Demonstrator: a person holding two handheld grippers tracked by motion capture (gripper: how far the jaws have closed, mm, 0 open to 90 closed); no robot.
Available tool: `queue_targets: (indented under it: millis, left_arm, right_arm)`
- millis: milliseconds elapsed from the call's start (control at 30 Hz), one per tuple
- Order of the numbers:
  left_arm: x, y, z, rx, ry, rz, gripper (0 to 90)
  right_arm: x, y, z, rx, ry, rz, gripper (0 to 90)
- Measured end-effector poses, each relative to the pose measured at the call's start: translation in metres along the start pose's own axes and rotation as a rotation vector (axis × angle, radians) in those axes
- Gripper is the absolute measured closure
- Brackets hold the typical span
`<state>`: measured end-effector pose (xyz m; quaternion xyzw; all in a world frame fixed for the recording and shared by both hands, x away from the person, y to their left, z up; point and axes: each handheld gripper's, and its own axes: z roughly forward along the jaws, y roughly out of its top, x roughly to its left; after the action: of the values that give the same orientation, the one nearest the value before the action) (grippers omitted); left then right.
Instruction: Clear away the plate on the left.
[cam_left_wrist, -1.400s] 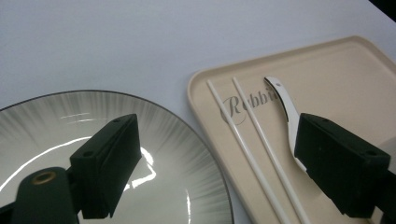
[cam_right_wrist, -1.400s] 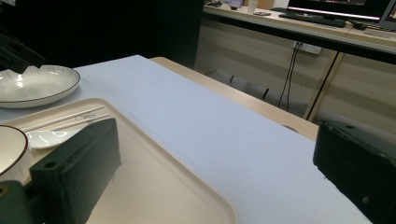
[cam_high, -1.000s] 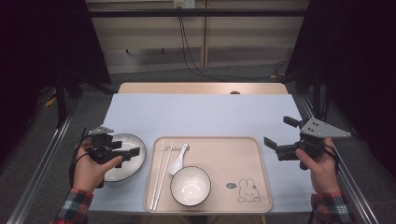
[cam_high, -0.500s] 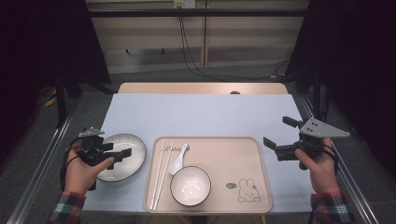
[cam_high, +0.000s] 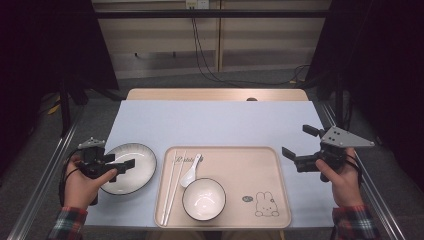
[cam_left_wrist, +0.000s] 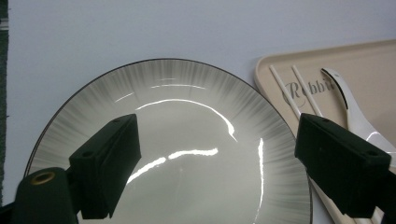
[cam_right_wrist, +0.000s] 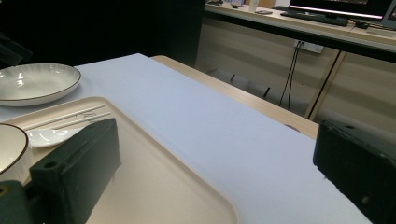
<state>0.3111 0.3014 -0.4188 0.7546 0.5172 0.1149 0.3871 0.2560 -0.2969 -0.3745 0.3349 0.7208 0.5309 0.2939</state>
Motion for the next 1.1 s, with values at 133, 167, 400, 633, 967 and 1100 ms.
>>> queue_targets:
  millis: [133,167,400,633,967,1100]
  left_arm:
    - [0.003,-0.002,-0.002,-0.003,0.007,-0.007,14.3]
    - [0.004,-0.002,-0.002,-0.005,0.008,-0.012,14.3]
    - [0.01,-0.006,-0.005,-0.013,0.03,-0.025,14.5]
    - [0.017,-0.008,-0.008,-0.012,0.054,-0.023,15.1]
    - [0.032,-0.016,-0.01,-0.009,0.097,-0.036,20.7]
    - [0.039,-0.02,-0.011,-0.01,0.117,-0.053,26.9]
  right_arm:
    - [0.0,0.0,0.0,0.0,-0.002,0.003,0.5]
    - [0.0,0.0,-0.001,0.0,-0.002,0.002,0.4]
    - [0.0,0.0,0.0,-0.001,0.001,-0.001,0.4]
    - [0.0,0.0,0.0,0.0,-0.001,0.0,0.5]
    - [0.001,0.0,0.0,0.0,0.002,-0.001,0.5]
    - [0.001,0.0,0.0,0.0,0.002,-0.002,0.5]
